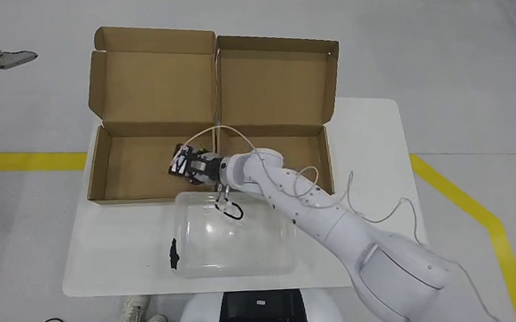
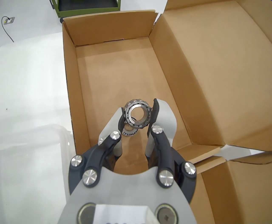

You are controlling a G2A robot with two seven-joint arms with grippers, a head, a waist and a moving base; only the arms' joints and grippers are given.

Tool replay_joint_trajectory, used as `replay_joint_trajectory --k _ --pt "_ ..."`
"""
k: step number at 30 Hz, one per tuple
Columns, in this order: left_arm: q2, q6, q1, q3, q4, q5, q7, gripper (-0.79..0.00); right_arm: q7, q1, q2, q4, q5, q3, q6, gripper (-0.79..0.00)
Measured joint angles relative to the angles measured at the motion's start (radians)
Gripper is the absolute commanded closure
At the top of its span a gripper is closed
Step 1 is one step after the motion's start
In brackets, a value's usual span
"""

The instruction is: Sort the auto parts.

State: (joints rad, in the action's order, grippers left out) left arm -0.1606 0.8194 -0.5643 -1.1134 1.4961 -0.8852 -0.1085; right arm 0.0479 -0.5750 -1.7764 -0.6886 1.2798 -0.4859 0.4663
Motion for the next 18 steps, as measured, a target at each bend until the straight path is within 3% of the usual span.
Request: replay_joint_trajectory --k 3,9,14,18 --pt "0.000 0.000 0.000 0.000 0.000 0.000 0.000 -0.785 0.019 0.024 -0.030 0.052 -0.008 0.015 -0.001 -0.074" --pt "0.000 0.000 0.000 0.000 0.000 0.000 0.000 -0.785 0.066 0.073 -0.088 0.143 -0.019 0.038 -0.009 -0.117" --pt "0.000 0.000 0.000 0.000 0.000 0.000 0.000 -0.785 0.071 0.098 -0.126 0.219 -0.026 0.046 -0.015 -0.320" --pt "0.000 0.000 0.000 0.000 0.000 0.000 0.000 -0.785 0.045 0.105 -0.147 0.266 -0.023 0.048 -0.029 -0.388"
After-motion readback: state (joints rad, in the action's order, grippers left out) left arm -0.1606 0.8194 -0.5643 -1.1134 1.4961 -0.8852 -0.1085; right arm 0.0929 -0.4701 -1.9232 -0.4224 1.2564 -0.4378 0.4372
